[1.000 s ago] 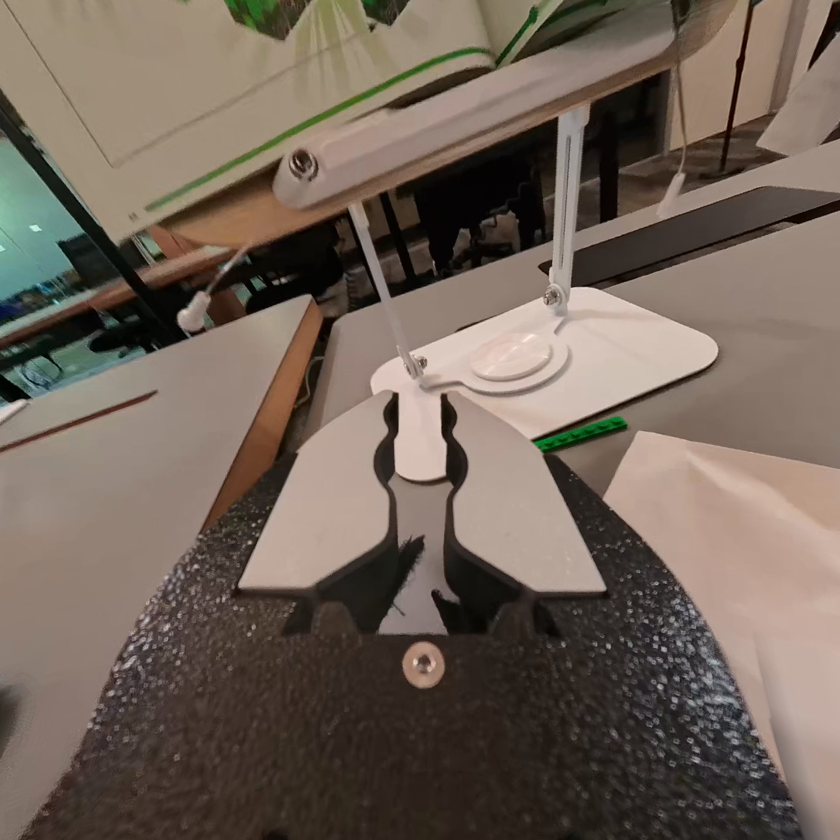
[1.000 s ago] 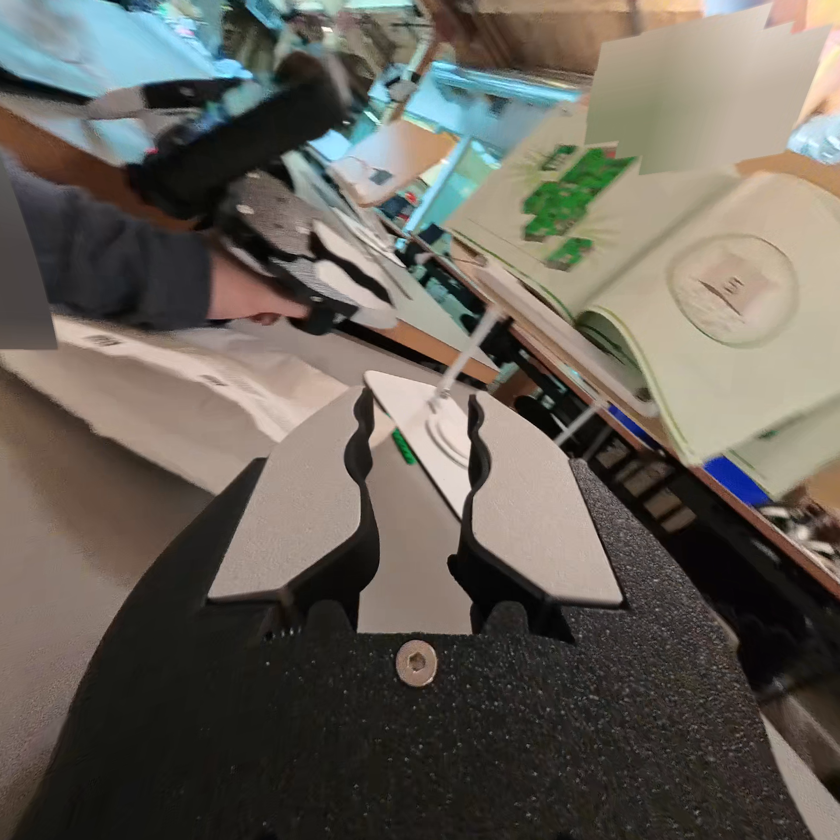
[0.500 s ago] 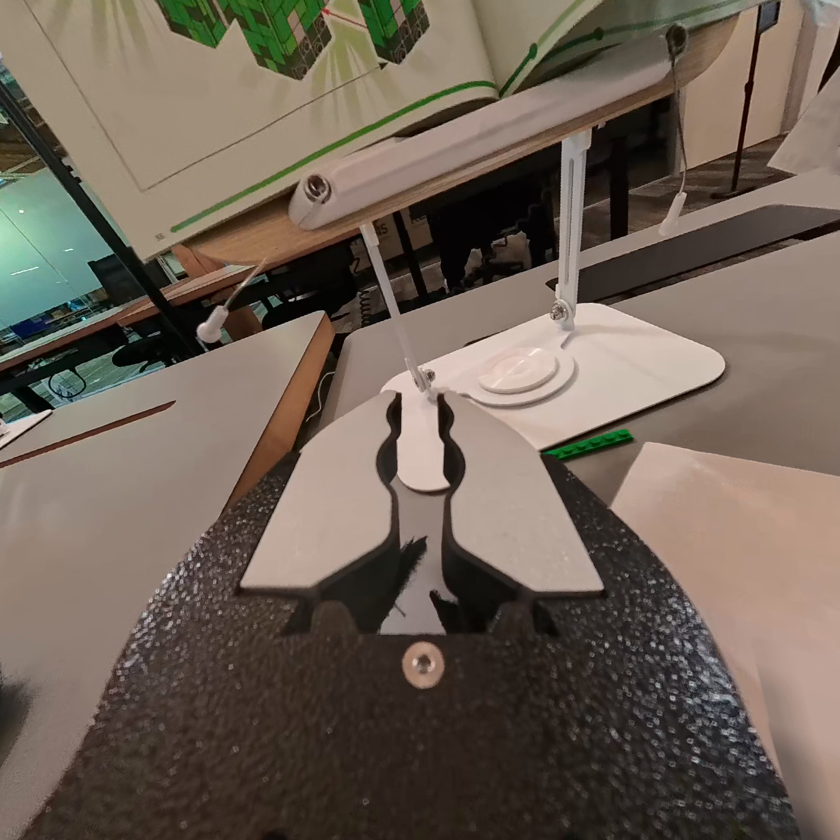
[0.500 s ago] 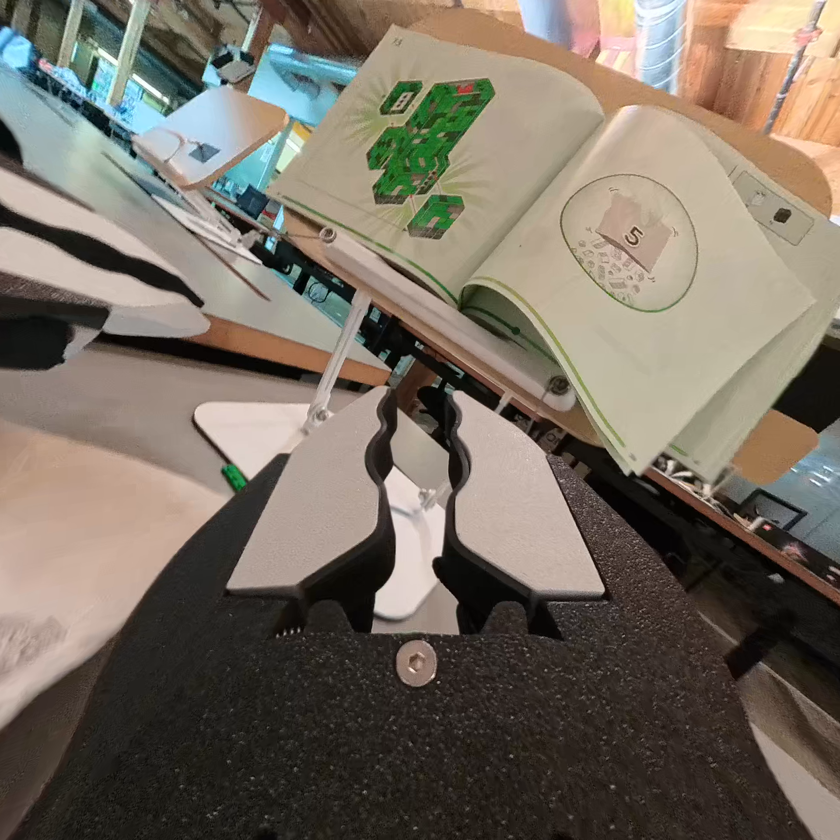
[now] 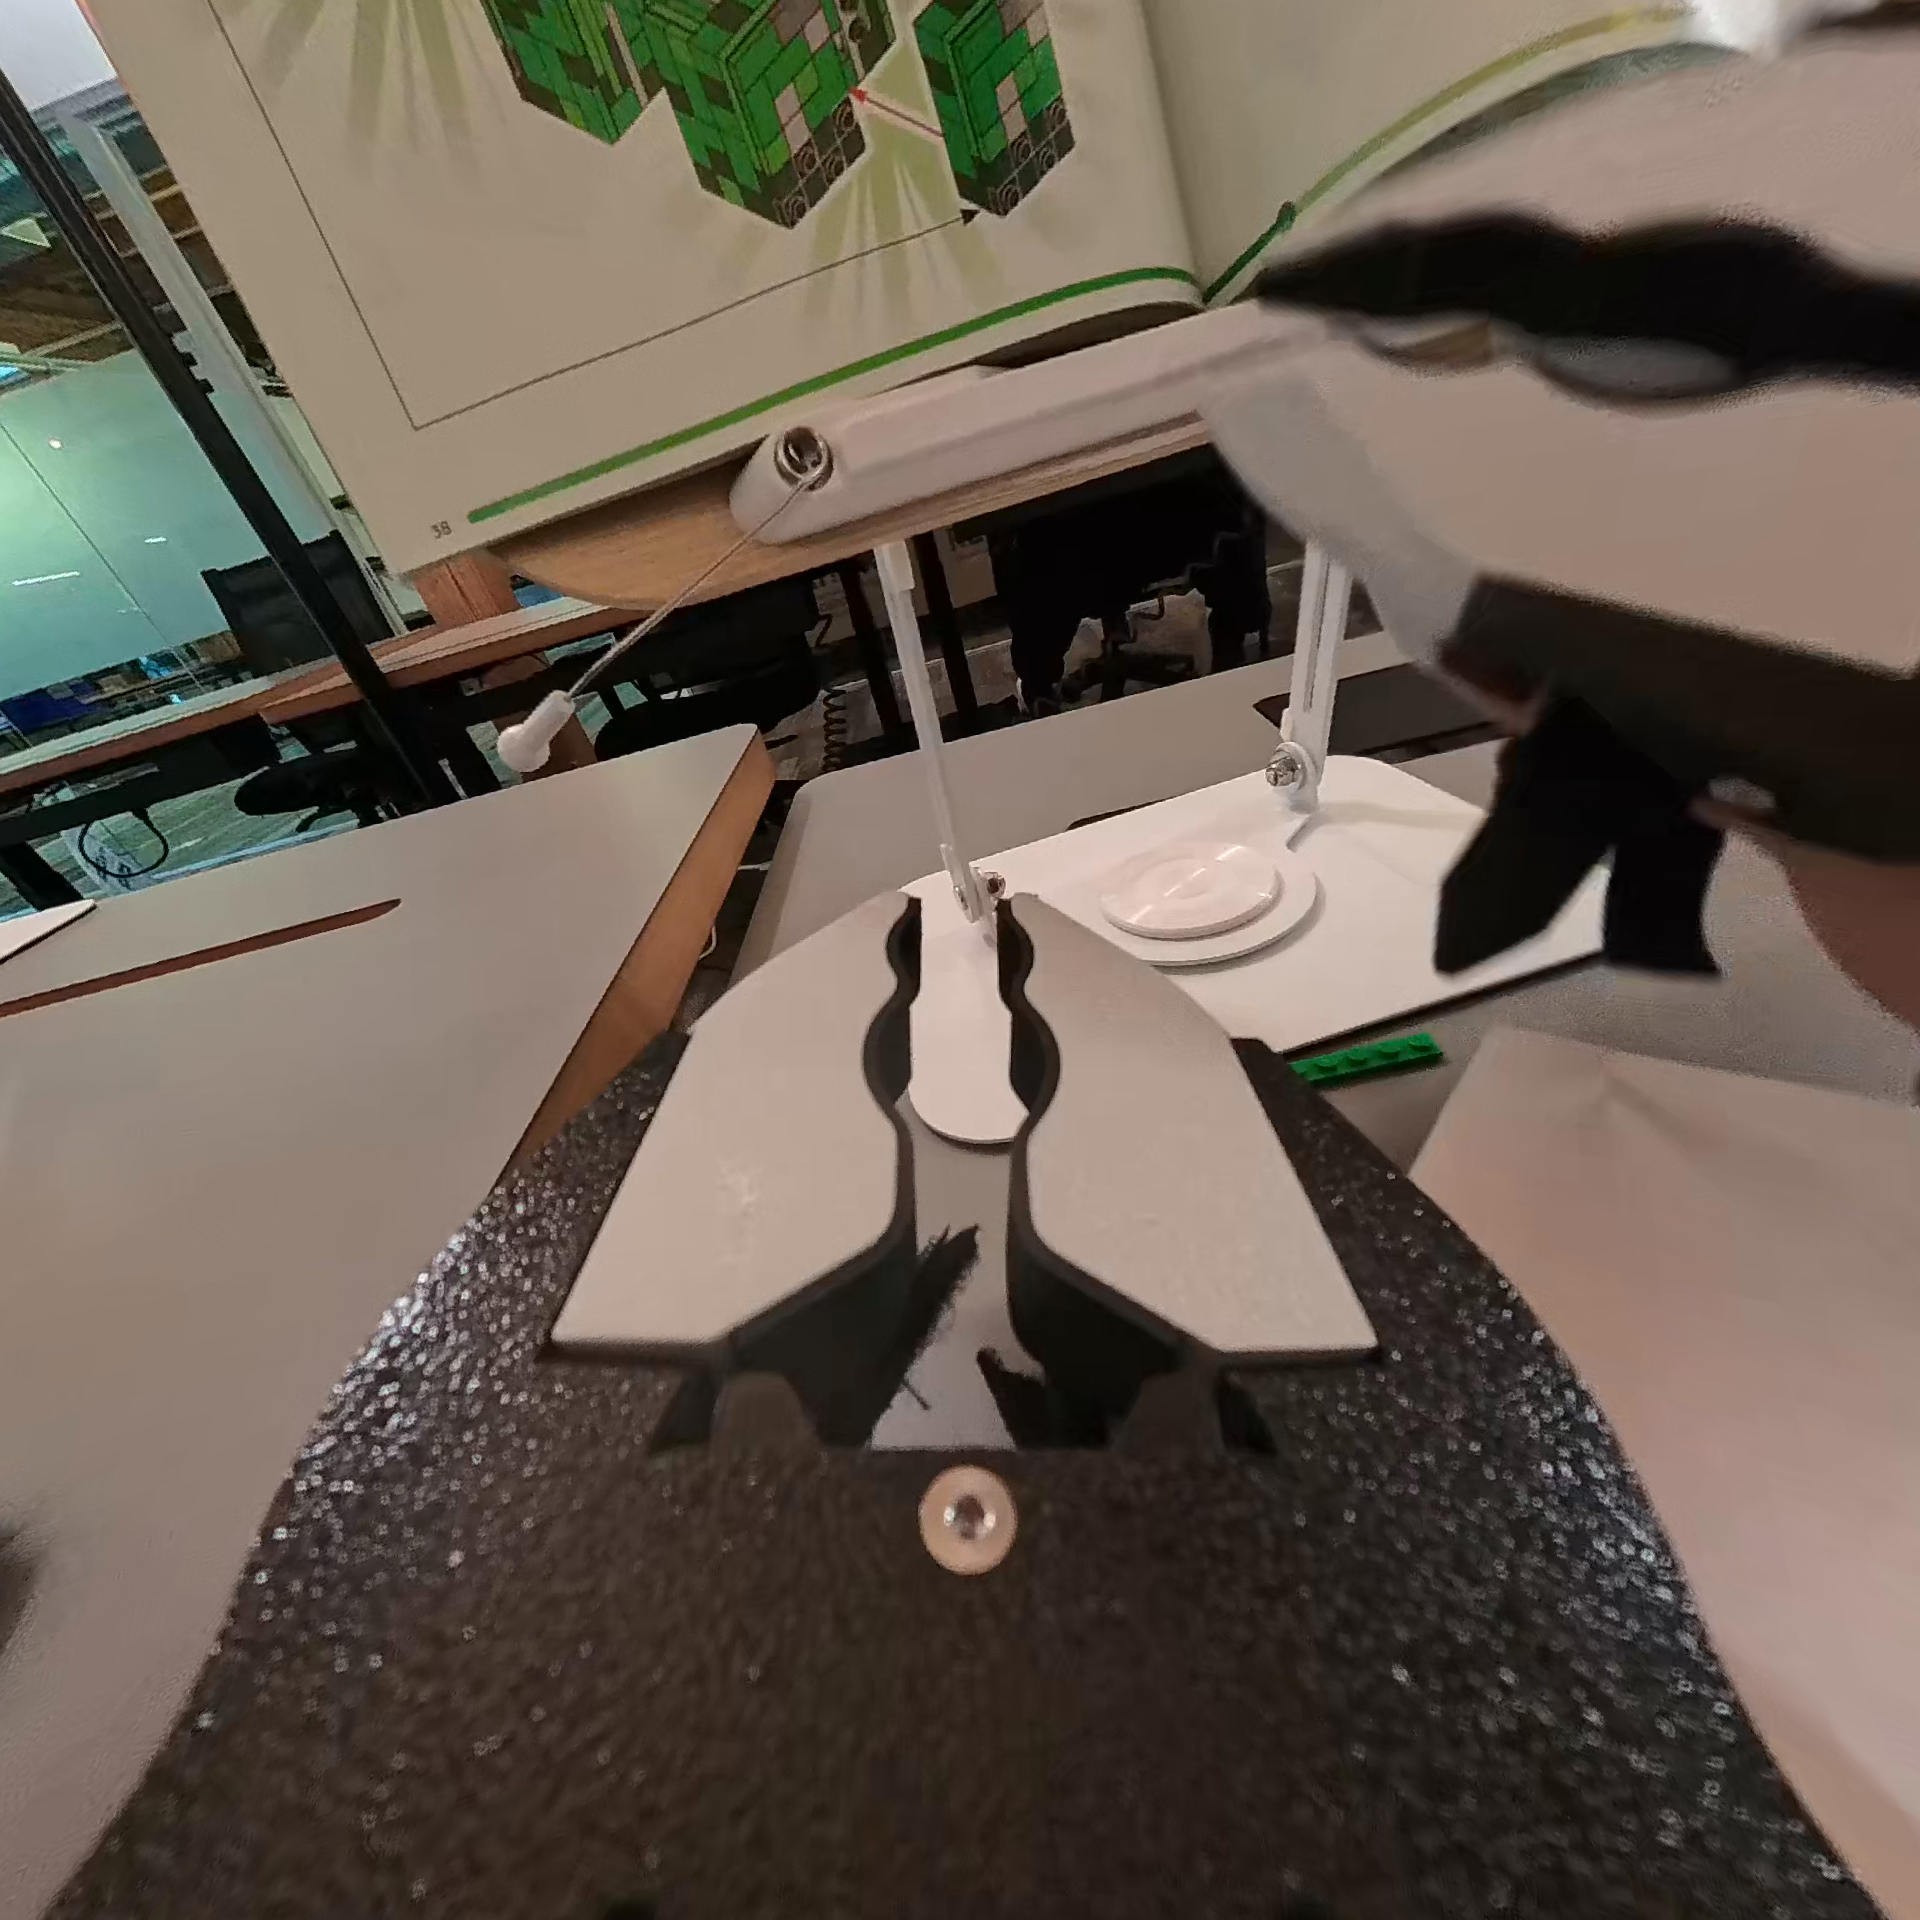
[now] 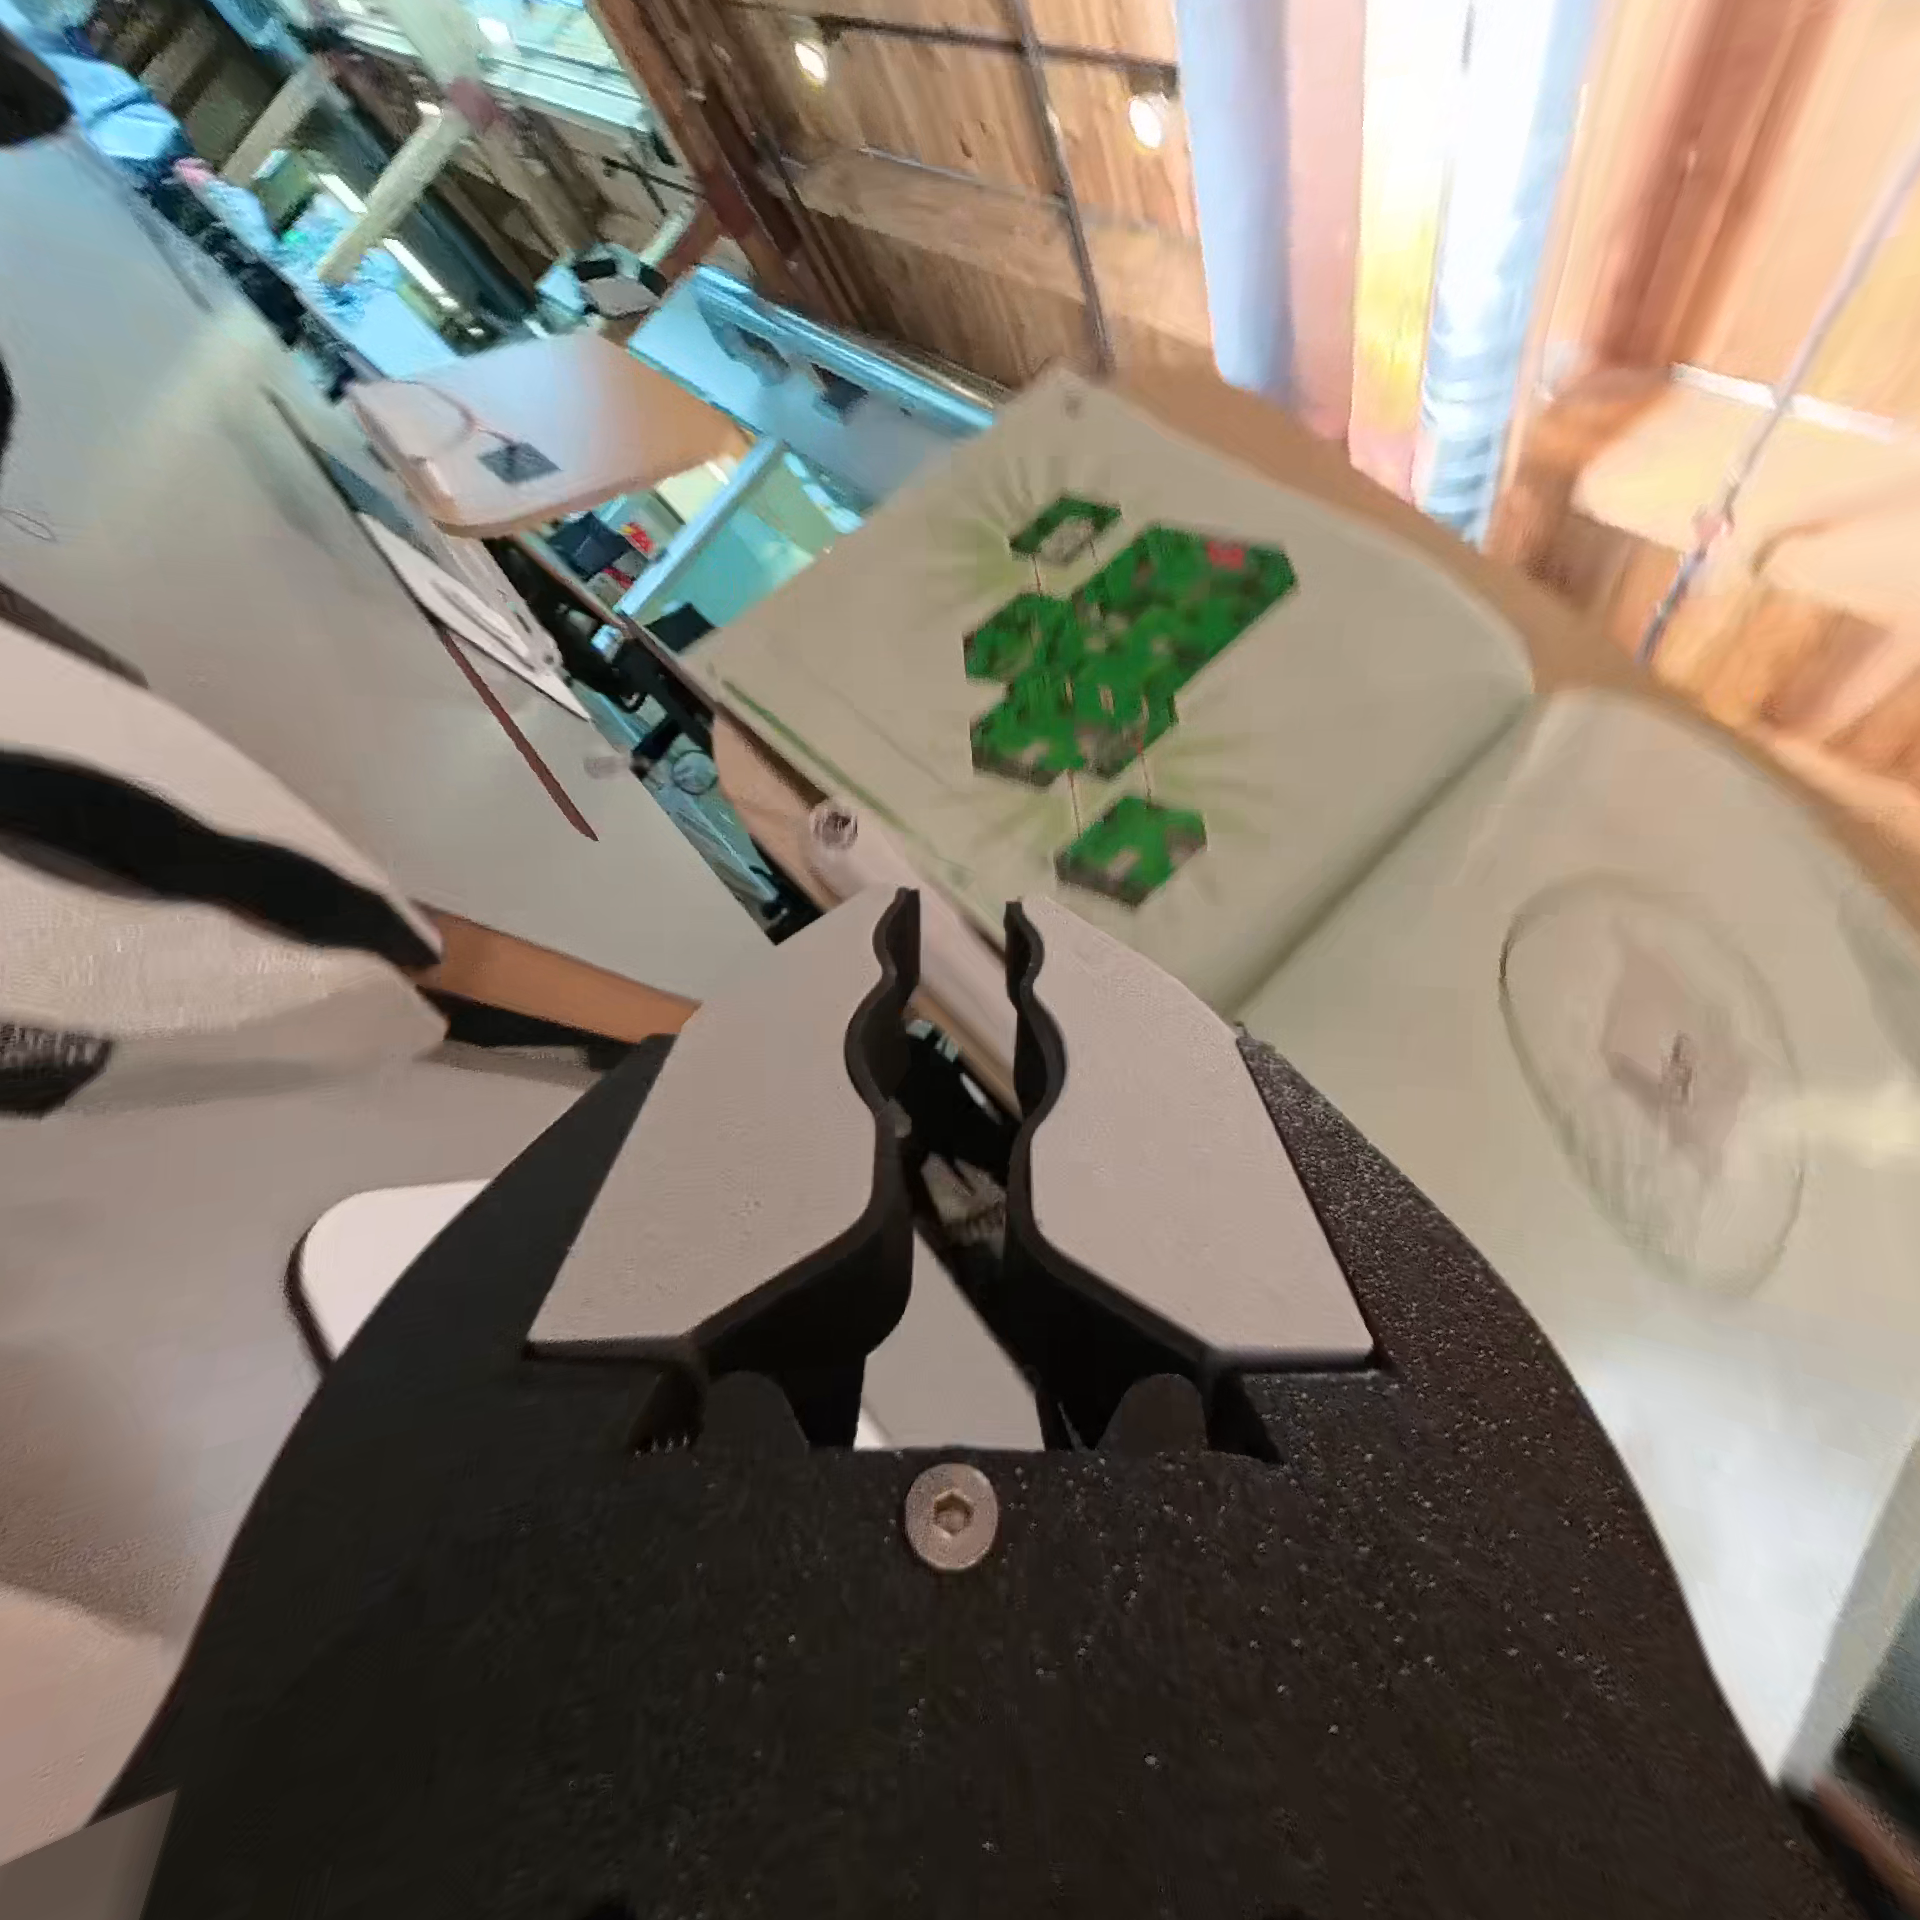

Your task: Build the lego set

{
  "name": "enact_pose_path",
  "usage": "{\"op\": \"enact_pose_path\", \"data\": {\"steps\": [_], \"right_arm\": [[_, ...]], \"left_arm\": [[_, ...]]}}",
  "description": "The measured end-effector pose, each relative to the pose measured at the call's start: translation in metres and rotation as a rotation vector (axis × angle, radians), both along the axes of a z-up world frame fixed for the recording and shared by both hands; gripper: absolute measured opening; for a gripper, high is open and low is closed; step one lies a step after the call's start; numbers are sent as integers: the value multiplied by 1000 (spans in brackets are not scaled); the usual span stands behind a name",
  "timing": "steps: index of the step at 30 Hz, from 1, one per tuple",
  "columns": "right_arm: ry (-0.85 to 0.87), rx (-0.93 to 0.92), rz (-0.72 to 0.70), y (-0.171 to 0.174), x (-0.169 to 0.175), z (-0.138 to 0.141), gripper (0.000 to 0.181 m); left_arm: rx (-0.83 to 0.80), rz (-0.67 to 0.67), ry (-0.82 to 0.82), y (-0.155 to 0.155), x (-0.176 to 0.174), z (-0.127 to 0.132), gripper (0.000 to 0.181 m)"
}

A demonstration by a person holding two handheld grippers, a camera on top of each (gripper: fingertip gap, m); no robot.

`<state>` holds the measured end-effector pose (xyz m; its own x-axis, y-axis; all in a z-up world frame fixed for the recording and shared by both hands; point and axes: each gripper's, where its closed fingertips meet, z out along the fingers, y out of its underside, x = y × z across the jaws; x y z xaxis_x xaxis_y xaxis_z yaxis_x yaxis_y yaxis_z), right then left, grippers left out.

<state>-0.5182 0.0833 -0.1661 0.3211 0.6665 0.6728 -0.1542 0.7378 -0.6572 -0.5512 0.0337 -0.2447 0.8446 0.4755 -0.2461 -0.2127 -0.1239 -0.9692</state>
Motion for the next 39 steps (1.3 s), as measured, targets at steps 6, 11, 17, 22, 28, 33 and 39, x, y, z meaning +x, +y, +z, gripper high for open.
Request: {"op": "enact_pose_path", "data": {"steps": [6,11,17,22,28,33,39], "right_arm": [[-249,320,14,-38,-46,30,19],[-402,583,-104,-37,-94,12,27],[-486,657,-132,-34,-121,1,25],[-539,658,-144,-32,-128,1,26],[-559,632,-130,-36,-126,2,18],[-550,618,-147,-34,-123,6,20],[-669,597,-172,-32,-122,6,25]], "left_arm": [[-2,2,3,0,0,0,12],[43,15,-32,-5,-5,3,12],[64,25,-63,-7,-9,4,12],[58,27,-68,-7,-9,3,12],[53,22,-82,-6,-10,2,12],[48,17,-87,-6,-10,1,12],[42,11,-78,-5,-8,1,11]]}}
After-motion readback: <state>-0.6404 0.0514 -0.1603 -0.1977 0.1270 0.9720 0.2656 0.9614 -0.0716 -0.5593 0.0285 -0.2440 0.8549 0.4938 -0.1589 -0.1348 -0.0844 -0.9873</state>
